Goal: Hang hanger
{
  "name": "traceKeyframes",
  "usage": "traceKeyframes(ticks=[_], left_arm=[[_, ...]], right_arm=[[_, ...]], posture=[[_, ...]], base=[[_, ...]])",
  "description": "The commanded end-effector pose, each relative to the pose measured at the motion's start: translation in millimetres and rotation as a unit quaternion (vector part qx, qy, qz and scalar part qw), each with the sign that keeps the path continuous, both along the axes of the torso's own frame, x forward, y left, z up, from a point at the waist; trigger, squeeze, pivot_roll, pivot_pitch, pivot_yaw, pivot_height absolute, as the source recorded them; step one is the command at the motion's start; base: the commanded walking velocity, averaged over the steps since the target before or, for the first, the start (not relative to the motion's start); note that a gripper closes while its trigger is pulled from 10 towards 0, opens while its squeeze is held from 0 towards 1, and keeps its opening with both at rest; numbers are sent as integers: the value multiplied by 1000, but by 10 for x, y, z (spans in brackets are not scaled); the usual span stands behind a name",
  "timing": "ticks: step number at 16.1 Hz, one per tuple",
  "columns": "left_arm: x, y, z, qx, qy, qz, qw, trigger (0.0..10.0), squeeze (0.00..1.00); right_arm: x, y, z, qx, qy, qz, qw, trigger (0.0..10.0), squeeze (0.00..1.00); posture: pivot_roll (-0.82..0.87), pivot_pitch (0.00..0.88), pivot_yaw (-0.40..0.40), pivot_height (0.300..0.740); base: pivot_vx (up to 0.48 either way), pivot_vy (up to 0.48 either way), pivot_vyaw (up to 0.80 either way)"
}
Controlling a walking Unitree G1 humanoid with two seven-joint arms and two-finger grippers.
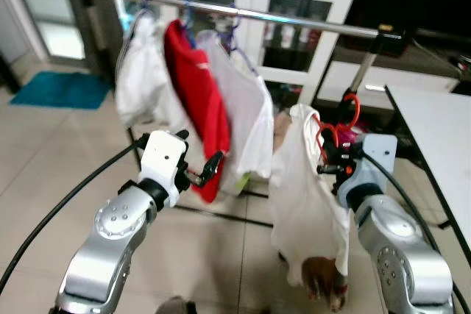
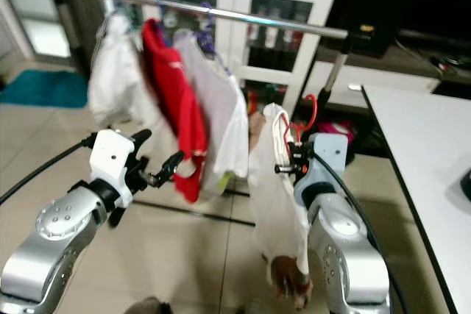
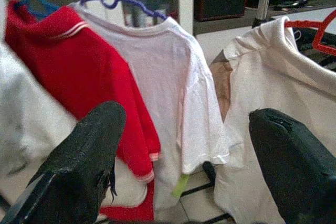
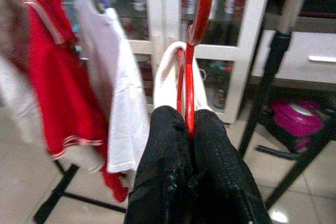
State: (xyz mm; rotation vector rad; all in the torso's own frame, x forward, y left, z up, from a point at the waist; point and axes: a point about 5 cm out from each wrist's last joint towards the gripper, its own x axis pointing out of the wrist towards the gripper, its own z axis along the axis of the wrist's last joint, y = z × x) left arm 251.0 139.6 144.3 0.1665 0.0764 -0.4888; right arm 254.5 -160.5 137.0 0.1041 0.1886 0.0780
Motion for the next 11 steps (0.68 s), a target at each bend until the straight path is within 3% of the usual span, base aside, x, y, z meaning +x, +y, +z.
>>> traceKeyframes(ticks=[1, 5, 8, 9, 10, 11], left_arm=[[-18, -17, 8, -3, 1, -6, 1000, 10000, 0], [-13, -12, 8, -2, 2, -4, 1000, 10000, 0], [50, -1, 60, 6, -12, 2, 1000, 10000, 0], [83, -7, 100, 8, -22, -1, 1000, 10000, 0], [130, -22, 149, 7, -31, -7, 999, 10000, 0], [166, -37, 184, 3, -38, -15, 999, 10000, 0]], right_arm=[[-15, -25, 2, -2, 1, -2, 1000, 10000, 0], [-16, -10, 4, 6, 1, 6, 1000, 10000, 0], [13, 137, 90, 39, -13, 60, 997, 10000, 0], [32, 174, 129, 42, -22, 75, 996, 8784, 0], [56, 236, 195, 51, -36, 106, 992, 0, 0], [62, 293, 243, 55, -46, 139, 988, 0, 0]], posture=[[-48, 39, -44, 740], [-48, 40, -43, 740], [-46, 36, -42, 740], [-46, 36, -42, 740], [-45, 28, -46, 740], [-45, 27, -51, 740]], base=[[-262, 0, 0], [-194, 0, 0], [0, 0, 0], [0, 0, 0], [0, 0, 0], [0, 0, 0]])
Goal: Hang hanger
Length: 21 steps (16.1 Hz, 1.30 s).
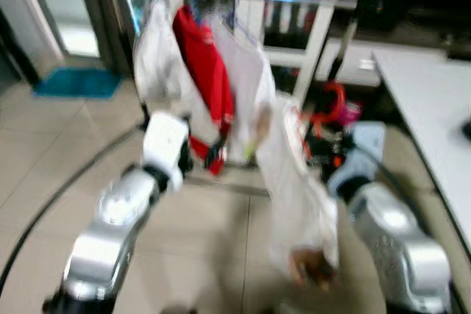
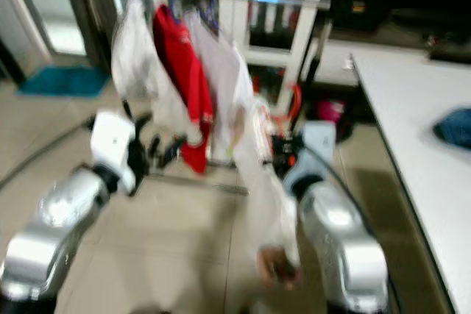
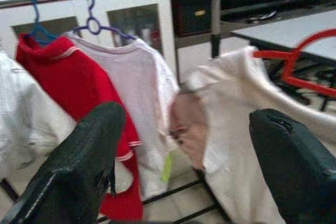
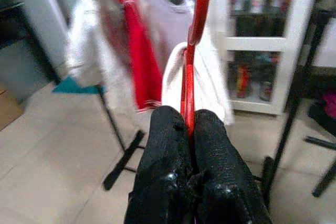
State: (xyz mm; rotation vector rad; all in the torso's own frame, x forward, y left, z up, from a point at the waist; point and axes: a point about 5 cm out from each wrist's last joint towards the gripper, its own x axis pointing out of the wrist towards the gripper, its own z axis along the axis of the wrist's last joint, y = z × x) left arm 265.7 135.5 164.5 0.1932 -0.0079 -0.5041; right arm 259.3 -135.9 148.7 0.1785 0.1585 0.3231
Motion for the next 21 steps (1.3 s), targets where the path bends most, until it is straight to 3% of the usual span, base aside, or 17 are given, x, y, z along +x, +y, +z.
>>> traceKeyframes(ticks=[1, 3, 4, 9, 13, 14, 15, 16, 17, 21], left_arm=[[37, -6, -6, 1, 4, -8, 1000, 10000, 0], [90, -21, 12, -4, 4, -18, 1000, 10000, 0], [128, -37, 51, -16, -5, -28, 999, 10000, 1000], [301, -114, 152, -45, -17, -44, 998, 10000, 1000], [337, -226, 111, -36, -4, -62, 997, 10000, 1000], [354, -235, 95, -36, 0, -59, 998, 7765, 557], [370, -234, 75, -34, 7, -52, 998, 4353, 0], [402, -207, 54, -30, 13, -35, 999, 2627, 0], [408, -200, 49, -30, 13, -32, 999, 0, 0], [412, -174, 48, -31, 11, -30, 999, 0, 0]], right_arm=[[12, 79, 157, 8, -35, 45, 998, 0, 0], [4, 150, 228, 10, -53, 89, 995, 0, 0], [0, 193, 268, 12, -62, 109, 992, 0, 0], [-58, 355, 375, 25, -92, 178, 979, 0, 0], [-55, 370, 449, 57, -113, 168, 978, 0, 0], [-58, 374, 461, 54, -116, 169, 977, 0, 0], [-61, 382, 462, 55, -116, 175, 976, 0, 0], [-66, 390, 463, 58, -117, 182, 975, 0, 0], [-69, 393, 462, 59, -118, 183, 974, 0, 0], [-88, 399, 478, 66, -127, 191, 971, 0, 0]], posture=[[-44, 24, -55, 740], [-45, 22, -56, 740], [-44, 13, -53, 740], [-46, 4, -43, 740], [-50, 0, -32, 740], [-52, 0, -29, 740], [-52, 0, -29, 740], [-52, 0, -29, 740], [-50, 0, -29, 740], [-49, 0, -33, 740]], base=[[0, 0, 0], [0, 0, 0], [0, 0, 0], [0, 0, 0], [0, 0, 0], [0, 0, 0], [0, 0, 0], [0, 0, 0], [0, 0, 0], [0, 0, 0]])
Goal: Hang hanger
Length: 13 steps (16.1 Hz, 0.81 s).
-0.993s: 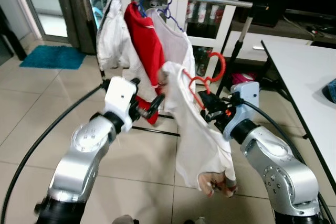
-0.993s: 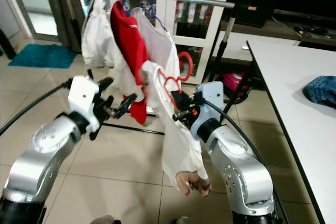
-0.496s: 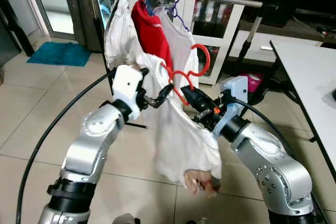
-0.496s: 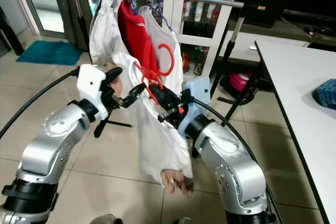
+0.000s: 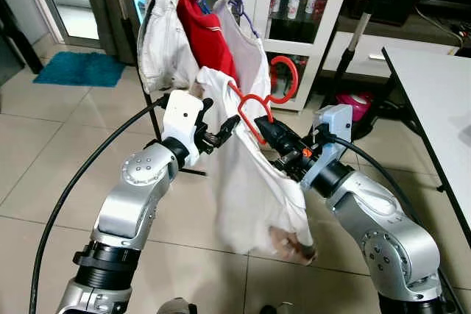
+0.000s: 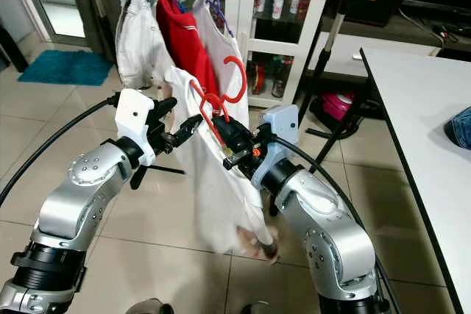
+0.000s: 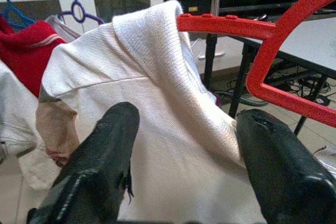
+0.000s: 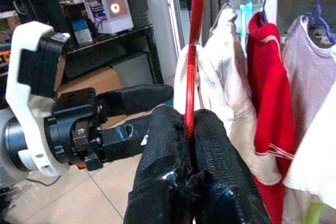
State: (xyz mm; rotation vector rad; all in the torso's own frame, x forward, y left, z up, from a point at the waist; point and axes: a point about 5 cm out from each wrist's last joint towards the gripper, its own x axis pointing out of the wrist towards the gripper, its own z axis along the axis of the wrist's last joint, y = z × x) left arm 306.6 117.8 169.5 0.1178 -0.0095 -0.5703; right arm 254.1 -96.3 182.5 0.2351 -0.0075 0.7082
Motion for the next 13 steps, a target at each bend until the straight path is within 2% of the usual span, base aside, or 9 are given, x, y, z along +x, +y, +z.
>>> traceKeyframes(ticks=[1, 13], left_arm=[[9, 5, -1, 3, -6, 6, 1000, 0, 0], [63, 10, -8, -6, -5, 2, 1000, 0, 0]], right_arm=[[-42, 7, 151, 18, -39, 15, 999, 0, 0], [-127, 47, 183, 29, -46, 64, 996, 0, 0]], posture=[[-49, 0, -34, 740], [-56, 2, -37, 740]], base=[[0, 0, 0], [0, 0, 0]])
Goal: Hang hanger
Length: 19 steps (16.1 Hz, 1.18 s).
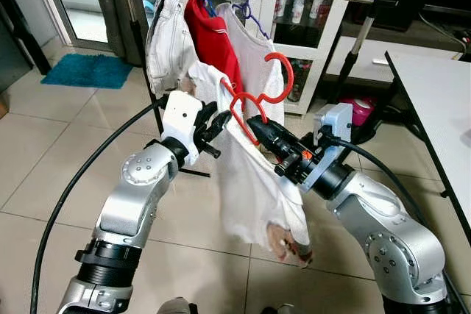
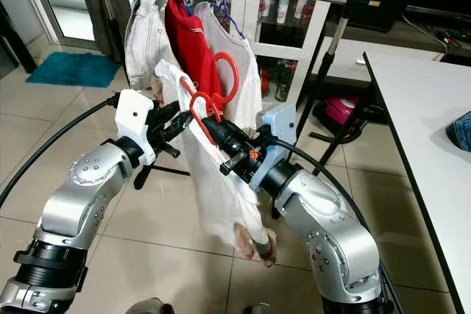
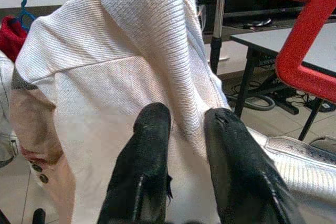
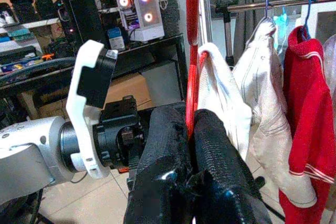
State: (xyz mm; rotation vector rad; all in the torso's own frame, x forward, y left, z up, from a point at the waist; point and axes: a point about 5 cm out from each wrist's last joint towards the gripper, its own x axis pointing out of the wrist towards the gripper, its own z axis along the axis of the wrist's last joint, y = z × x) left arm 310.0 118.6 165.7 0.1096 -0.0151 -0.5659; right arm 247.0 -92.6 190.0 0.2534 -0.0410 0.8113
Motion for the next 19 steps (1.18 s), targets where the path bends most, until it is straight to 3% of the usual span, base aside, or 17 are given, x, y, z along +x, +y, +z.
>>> traceKeyframes(ticks=[1, 8, 9, 11, 13, 18, 19], left_arm=[[26, -2, 26, -3, -3, -1, 1000, 0, 0], [30, 42, 19, -17, -1, 10, 1000, 0, 0], [34, 78, 25, -21, -2, 18, 1000, 0, 0], [13, 157, 111, -16, -15, 14, 1000, 0, 0], [-1, 201, 162, -3, -21, 13, 1000, 0, 0], [29, 401, 363, 28, -39, 18, 999, 0, 0], [95, 542, 499, 30, -57, 45, 997, 0, 0]], right_arm=[[-60, 11, 107, 15, -27, 15, 999, 0, 0], [-65, -2, 62, -3, -24, 14, 1000, 0, 0], [-57, -14, 23, -21, -19, 11, 1000, 0, 0], [9, -142, -218, -125, 9, -16, 992, 0, 0], [26, -205, -244, -130, 15, -27, 991, 0, 0], [-56, -337, -348, -204, 11, 15, 979, 0, 0], [-95, -404, -389, -217, 17, 28, 976, 0, 0]], posture=[[-56, 2, -37, 740], [-59, 0, -38, 740], [-60, 0, -39, 740], [-60, 0, -36, 740], [-60, 0, -36, 740], [-61, 0, -19, 740], [-58, 0, -15, 740]], base=[[0, 0, 0], [0, 0, 0], [0, 0, 0], [0, 0, 0], [0, 0, 0], [0, 0, 0], [0, 0, 0]])
